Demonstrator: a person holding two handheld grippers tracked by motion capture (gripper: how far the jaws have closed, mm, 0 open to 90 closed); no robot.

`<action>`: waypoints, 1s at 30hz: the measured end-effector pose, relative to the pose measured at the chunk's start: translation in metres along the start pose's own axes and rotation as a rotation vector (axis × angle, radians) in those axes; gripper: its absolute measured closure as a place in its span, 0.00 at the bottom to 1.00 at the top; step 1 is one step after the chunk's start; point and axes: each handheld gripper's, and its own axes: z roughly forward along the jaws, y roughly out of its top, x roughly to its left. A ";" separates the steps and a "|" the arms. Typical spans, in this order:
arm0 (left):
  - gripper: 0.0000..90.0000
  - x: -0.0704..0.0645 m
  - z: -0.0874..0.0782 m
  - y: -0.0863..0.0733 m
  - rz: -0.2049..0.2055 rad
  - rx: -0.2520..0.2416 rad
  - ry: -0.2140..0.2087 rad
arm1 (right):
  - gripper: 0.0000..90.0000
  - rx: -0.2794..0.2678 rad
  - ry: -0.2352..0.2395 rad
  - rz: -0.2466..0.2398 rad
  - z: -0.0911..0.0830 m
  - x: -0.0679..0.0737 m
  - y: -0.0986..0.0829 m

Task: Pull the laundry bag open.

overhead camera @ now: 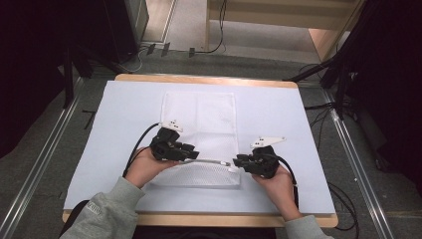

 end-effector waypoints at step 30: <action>0.77 -0.018 0.052 0.012 0.023 0.037 -0.085 | 1.00 0.067 -0.018 -0.002 0.022 0.001 -0.009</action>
